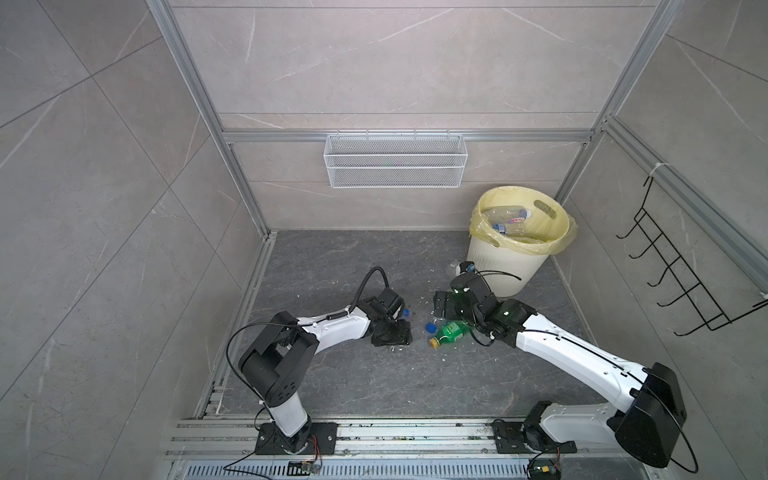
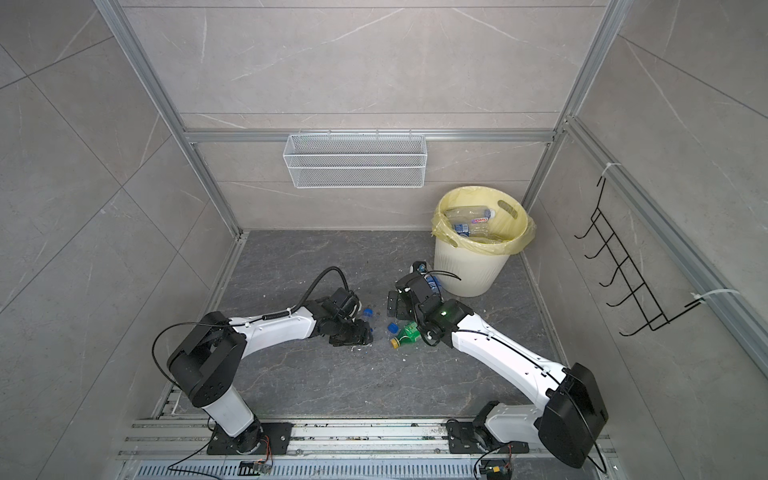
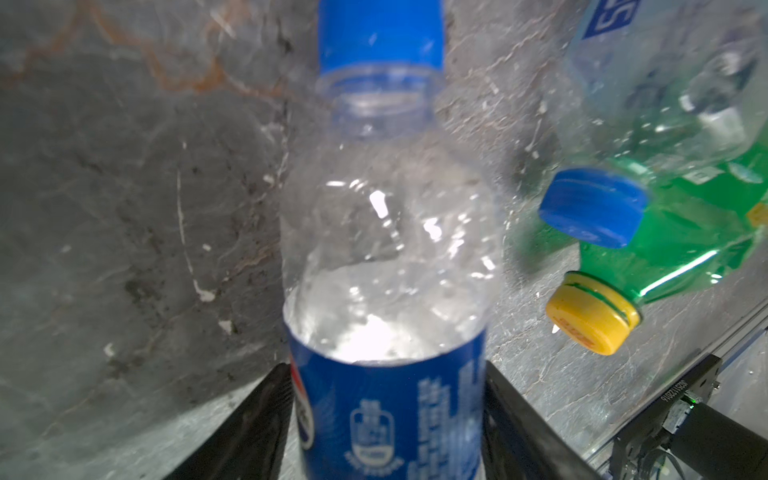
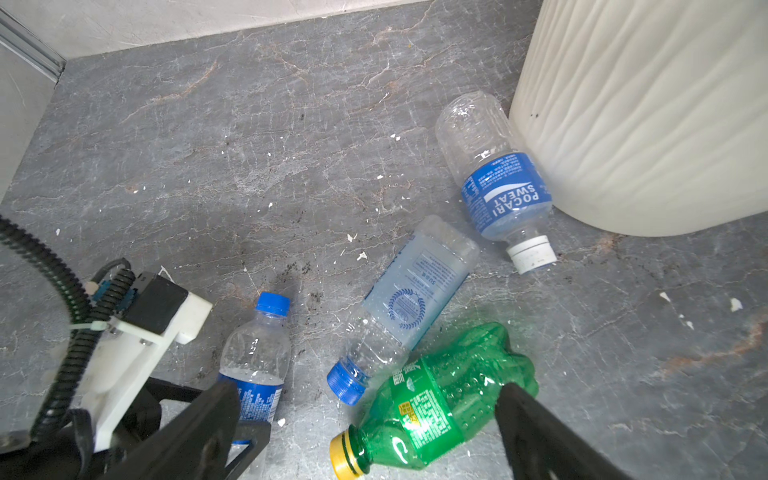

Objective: Throw the plastic bottles in the bin
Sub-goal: 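Lift the blue-labelled bottle with the left gripper toward the right gripper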

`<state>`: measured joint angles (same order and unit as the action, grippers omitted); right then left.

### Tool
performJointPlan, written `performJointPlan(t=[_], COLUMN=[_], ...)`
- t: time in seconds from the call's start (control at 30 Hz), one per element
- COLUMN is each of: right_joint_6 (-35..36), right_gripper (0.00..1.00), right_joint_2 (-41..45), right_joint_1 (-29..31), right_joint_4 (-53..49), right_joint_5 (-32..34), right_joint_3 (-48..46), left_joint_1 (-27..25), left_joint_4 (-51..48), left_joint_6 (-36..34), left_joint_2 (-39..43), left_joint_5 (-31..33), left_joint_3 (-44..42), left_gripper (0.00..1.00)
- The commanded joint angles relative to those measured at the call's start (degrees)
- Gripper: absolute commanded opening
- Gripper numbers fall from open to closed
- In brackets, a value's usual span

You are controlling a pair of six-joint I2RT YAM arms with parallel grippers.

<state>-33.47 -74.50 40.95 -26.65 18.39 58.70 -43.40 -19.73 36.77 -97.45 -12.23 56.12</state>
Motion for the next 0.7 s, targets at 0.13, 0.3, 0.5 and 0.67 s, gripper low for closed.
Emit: performJointPlan(t=[0.13, 0.3, 0.5, 0.67], right_joint_6=[-0.36, -0.45, -0.87, -1.58], right_gripper=[1.00, 1.00, 1.00, 1.00], right_joint_2=[-0.12, 0.73, 1.78, 2.73], right_joint_1=[-0.13, -0.18, -0.51, -1.68], right_joint_4=[1.52, 1.52, 1.52, 1.77], right_joint_5=[-1.30, -1.08, -1.58, -4.18], right_joint_3=[-1.00, -1.94, -2.53, -1.86], left_joint_1=[-0.48, -0.53, -0.51, -0.36], left_joint_4=[0.12, 0.72, -0.73, -5.02], left_joint_6=[-0.23, -0.43, -3.19, -6.83], left_joint_2=[1.65, 1.33, 2.61, 7.97], left_joint_5=[-1.00, -1.66, -5.05, -4.82], left_joint_3=[-1.19, -1.87, -1.11, 4.00], left_gripper=[0.75, 0.61, 0.49, 0.49])
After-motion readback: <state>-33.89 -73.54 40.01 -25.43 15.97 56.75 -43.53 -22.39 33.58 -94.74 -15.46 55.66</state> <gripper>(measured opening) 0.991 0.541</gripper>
